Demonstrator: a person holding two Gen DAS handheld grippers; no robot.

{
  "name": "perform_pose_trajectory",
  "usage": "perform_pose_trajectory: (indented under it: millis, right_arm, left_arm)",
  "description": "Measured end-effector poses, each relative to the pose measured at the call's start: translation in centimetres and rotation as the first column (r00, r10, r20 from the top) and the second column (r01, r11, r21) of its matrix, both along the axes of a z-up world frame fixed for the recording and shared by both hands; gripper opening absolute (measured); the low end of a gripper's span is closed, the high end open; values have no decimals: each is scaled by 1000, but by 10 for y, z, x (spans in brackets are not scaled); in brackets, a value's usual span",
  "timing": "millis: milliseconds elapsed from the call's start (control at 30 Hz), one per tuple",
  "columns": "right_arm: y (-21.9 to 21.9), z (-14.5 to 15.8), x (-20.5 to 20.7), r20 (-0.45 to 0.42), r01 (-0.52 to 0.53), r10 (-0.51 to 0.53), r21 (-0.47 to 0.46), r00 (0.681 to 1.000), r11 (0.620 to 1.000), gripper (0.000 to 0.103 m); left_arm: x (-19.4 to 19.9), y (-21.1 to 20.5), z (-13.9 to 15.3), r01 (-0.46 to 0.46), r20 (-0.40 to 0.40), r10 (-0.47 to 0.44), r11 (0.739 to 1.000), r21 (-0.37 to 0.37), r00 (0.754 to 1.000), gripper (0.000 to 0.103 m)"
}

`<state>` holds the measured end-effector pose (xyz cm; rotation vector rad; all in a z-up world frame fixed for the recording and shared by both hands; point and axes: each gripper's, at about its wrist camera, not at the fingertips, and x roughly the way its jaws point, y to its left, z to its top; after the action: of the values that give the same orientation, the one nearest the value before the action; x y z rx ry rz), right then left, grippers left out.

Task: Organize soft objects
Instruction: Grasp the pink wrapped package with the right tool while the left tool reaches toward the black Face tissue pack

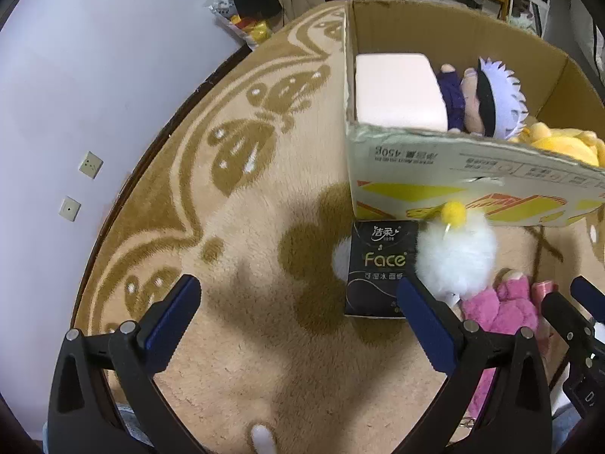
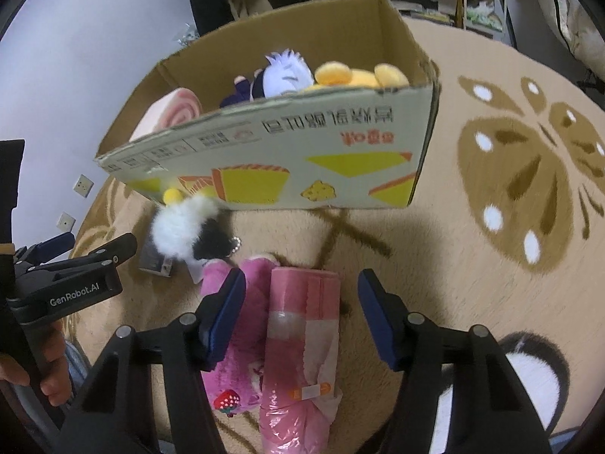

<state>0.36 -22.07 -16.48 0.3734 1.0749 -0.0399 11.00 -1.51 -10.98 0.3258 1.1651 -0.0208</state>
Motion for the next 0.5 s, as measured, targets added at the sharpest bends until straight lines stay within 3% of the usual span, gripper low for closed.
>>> perform_pose_trajectory:
  millis: [100, 200, 500]
  right_arm:
    - [-2, -6, 3, -22, 4, -4, 2, 1000, 1000, 64]
    - [-3, -9, 4, -41, 8, -7, 15, 999, 1000, 51]
    - [-6, -25, 10, -86, 38, -31, 81, 996, 996, 52]
  left_arm:
    - [3, -2, -6, 6, -13, -6, 1000, 11, 1000, 102]
    - [4, -6, -11, 19, -22, -19, 999, 28, 1000, 102]
    - [7, -20, -19, 63, -30, -61, 997, 52, 998, 102]
